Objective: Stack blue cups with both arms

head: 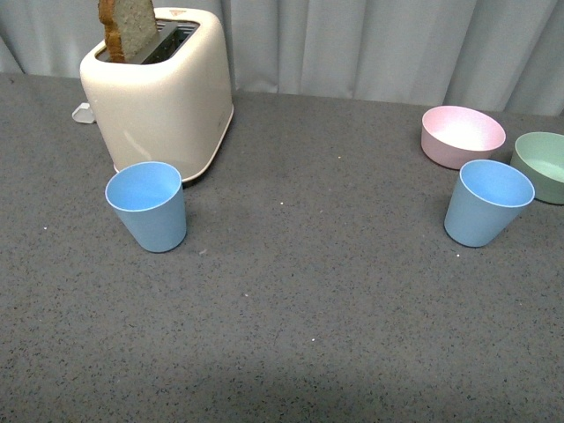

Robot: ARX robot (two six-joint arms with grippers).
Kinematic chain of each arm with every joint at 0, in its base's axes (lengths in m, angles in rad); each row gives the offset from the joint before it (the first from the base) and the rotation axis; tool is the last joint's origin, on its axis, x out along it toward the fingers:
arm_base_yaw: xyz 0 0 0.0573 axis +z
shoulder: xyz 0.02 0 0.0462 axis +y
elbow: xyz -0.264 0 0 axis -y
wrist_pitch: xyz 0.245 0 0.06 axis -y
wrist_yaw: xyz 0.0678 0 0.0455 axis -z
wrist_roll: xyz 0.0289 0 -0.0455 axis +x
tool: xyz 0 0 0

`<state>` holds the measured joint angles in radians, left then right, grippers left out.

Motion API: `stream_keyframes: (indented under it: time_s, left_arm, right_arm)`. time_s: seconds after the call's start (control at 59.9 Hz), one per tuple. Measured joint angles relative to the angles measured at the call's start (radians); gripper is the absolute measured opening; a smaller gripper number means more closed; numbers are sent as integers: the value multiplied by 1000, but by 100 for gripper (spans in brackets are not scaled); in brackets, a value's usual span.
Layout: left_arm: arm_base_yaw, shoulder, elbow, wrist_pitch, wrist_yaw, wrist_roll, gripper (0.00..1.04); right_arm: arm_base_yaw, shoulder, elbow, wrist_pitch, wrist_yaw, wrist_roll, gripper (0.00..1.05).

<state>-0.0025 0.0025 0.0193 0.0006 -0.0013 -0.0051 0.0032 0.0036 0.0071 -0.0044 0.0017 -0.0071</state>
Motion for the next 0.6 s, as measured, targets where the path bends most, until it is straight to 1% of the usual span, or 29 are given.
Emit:
stream_keyframes:
  time_s: [0.601]
  left_arm:
    - [0,0,0,0,0,0,98]
  right_arm:
    - [0,0,0,0,0,0,95]
